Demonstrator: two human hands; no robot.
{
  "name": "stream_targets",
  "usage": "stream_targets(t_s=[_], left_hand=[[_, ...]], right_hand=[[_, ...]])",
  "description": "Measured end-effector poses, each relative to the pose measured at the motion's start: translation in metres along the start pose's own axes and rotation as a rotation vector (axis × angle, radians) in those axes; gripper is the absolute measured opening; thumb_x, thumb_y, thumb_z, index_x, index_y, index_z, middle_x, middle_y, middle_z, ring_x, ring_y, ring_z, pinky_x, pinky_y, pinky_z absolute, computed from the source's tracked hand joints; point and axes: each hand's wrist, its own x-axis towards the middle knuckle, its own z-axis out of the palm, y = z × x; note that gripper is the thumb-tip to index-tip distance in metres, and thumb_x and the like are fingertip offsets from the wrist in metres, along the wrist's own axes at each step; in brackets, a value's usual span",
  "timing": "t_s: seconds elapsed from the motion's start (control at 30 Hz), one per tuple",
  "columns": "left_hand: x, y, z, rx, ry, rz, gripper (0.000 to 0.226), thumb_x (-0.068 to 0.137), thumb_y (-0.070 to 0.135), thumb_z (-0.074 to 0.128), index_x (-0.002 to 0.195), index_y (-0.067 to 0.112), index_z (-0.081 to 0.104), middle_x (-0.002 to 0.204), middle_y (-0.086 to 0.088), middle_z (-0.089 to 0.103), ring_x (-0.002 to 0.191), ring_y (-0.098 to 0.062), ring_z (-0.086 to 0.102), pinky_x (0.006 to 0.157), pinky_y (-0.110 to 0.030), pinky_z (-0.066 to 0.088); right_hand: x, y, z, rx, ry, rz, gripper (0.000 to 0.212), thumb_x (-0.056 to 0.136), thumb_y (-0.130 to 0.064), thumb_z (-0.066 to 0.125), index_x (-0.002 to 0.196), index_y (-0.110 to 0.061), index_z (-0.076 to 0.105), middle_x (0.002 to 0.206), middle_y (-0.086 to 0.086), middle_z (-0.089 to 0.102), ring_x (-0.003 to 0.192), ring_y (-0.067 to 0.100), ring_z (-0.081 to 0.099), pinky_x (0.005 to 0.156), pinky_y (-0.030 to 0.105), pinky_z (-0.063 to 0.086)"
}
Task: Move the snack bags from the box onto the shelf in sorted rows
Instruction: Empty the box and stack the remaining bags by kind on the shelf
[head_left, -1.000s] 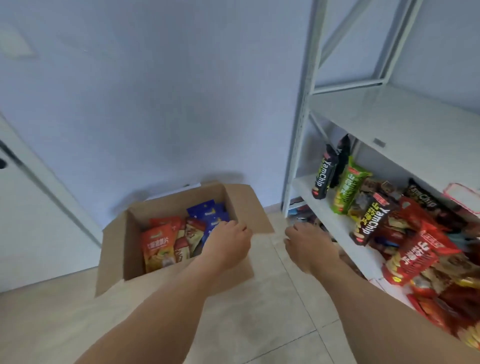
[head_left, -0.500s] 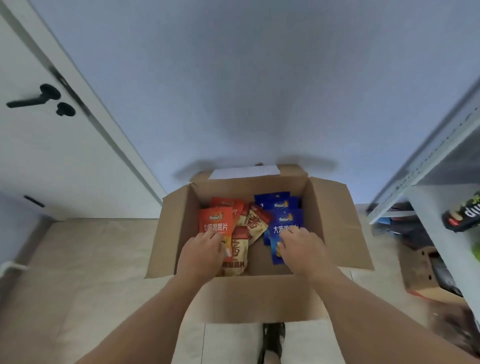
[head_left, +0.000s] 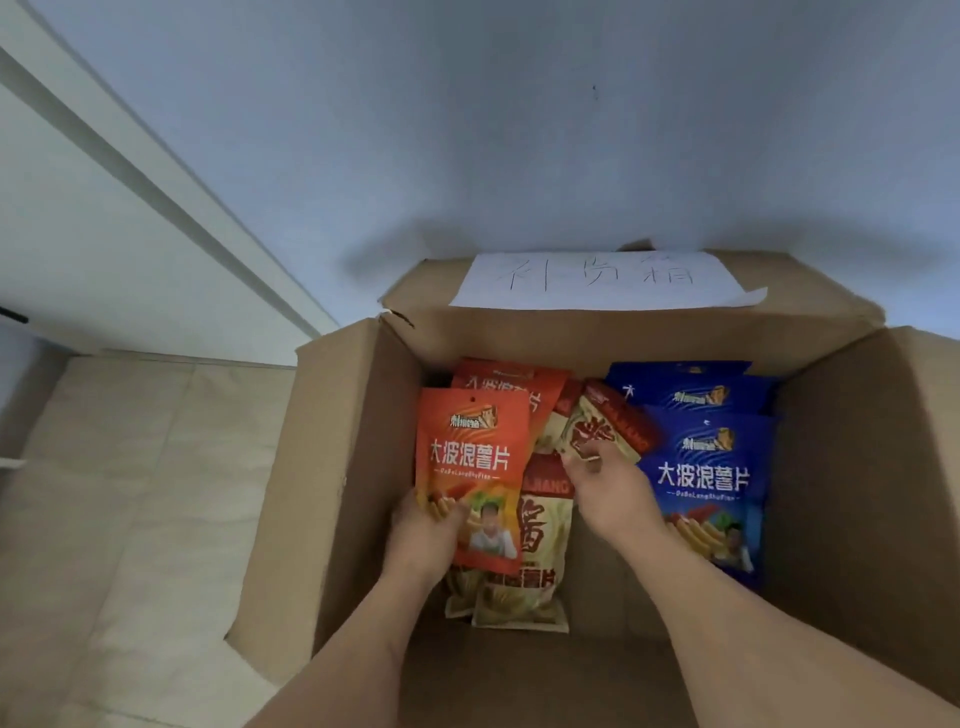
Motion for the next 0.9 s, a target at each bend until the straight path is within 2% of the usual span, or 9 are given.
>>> stream_targets(t_s=[0.1, 0.2, 0.3, 0.4, 0.47, 0.6, 0.73, 0.8, 0.9], left_hand=[[0.041, -0.015, 0.019, -0.097, -0.016, -0.043, 0.082, 0.072, 0.068, 0.074, 0.138, 0.028, 0.044, 0.128, 0.000, 0.061, 0.113, -0.025, 0.062, 0.095, -0.045, 0.052], [0.064, -0.024, 0.033, -0.186, -0.026, -0.037, 0.104, 0.055, 0.080, 0.075, 0.141, 0.034, 0.040, 0.127, 0.004, 0.061, 0.112, -0.022, 0.062, 0.097, -0.045, 0.050], [0.072, -0.025, 0.040, -0.191, 0.033, -0.037, 0.112, 0.052, 0.079, 0.078, 0.146, 0.035, 0.036, 0.133, 0.003, 0.055, 0.117, -0.024, 0.059, 0.100, -0.051, 0.049], [0.077, -0.028, 0.043, -0.097, 0.042, -0.046, 0.110, 0.064, 0.062, 0.084, 0.153, 0.032, 0.026, 0.141, -0.001, 0.039, 0.127, -0.030, 0.050, 0.102, -0.051, 0.046], [0.080, -0.033, 0.045, -0.055, 0.035, -0.042, 0.115, 0.061, 0.058, 0.087, 0.154, 0.032, 0.025, 0.143, -0.001, 0.037, 0.129, -0.031, 0.049, 0.103, -0.051, 0.045], [0.085, -0.054, 0.047, -0.148, -0.033, -0.021, 0.116, 0.038, 0.061, 0.093, 0.140, 0.038, 0.041, 0.127, 0.007, 0.063, 0.114, -0.018, 0.063, 0.101, -0.052, 0.051], [0.080, -0.069, 0.042, -0.323, -0.123, -0.084, 0.093, 0.057, 0.013, 0.096, 0.137, 0.020, 0.048, 0.111, 0.000, 0.073, 0.098, -0.020, 0.071, 0.082, -0.035, 0.057], [0.077, -0.073, 0.039, -0.441, -0.220, -0.147, 0.081, 0.053, 0.023, 0.096, 0.125, 0.011, 0.062, 0.103, -0.006, 0.078, 0.092, -0.024, 0.075, 0.075, -0.030, 0.057], [0.075, -0.073, 0.037, -0.574, -0.344, -0.219, 0.087, 0.042, 0.041, 0.099, 0.121, 0.018, 0.069, 0.109, -0.008, 0.077, 0.104, -0.029, 0.073, 0.101, -0.049, 0.051]], right_hand=[[0.048, 0.006, 0.033, 0.193, -0.010, 0.154, 0.045, 0.102, -0.042, 0.050, 0.137, -0.014, 0.052, 0.127, 0.010, 0.063, 0.116, 0.028, 0.058, 0.088, 0.030, 0.044], [0.086, 0.020, 0.064, 0.373, -0.064, 0.292, 0.057, 0.097, -0.054, 0.048, 0.141, -0.018, 0.047, 0.128, 0.007, 0.063, 0.115, 0.028, 0.060, 0.101, 0.043, 0.049], [0.108, 0.024, 0.084, 0.604, -0.134, 0.408, 0.066, 0.092, -0.064, 0.047, 0.141, -0.020, 0.047, 0.130, 0.009, 0.065, 0.113, 0.027, 0.063, 0.103, 0.049, 0.049], [0.114, 0.020, 0.087, 0.717, -0.209, 0.428, 0.043, 0.100, -0.054, 0.046, 0.122, -0.020, 0.059, 0.103, 0.003, 0.073, 0.095, 0.019, 0.068, 0.099, 0.041, 0.052], [0.119, 0.020, 0.087, 0.717, -0.236, 0.418, 0.043, 0.099, -0.055, 0.049, 0.115, -0.017, 0.062, 0.089, 0.002, 0.076, 0.089, 0.018, 0.071, 0.093, 0.038, 0.054], [0.130, 0.019, 0.089, 0.751, -0.333, 0.408, 0.054, 0.088, -0.063, 0.061, 0.124, -0.023, 0.066, 0.102, 0.001, 0.078, 0.102, 0.022, 0.071, 0.097, 0.045, 0.053], [0.141, 0.016, 0.090, 0.745, -0.407, 0.414, 0.050, 0.084, -0.062, 0.067, 0.116, -0.024, 0.069, 0.105, 0.003, 0.077, 0.105, 0.025, 0.069, 0.099, 0.046, 0.051], [0.143, 0.014, 0.092, 0.712, -0.433, 0.418, 0.040, 0.089, -0.051, 0.068, 0.112, -0.018, 0.071, 0.100, 0.007, 0.078, 0.100, 0.028, 0.072, 0.096, 0.047, 0.054], [0.144, 0.009, 0.096, 0.670, -0.475, 0.402, 0.032, 0.091, -0.037, 0.071, 0.111, -0.011, 0.073, 0.098, 0.012, 0.078, 0.093, 0.032, 0.075, 0.090, 0.051, 0.058]])
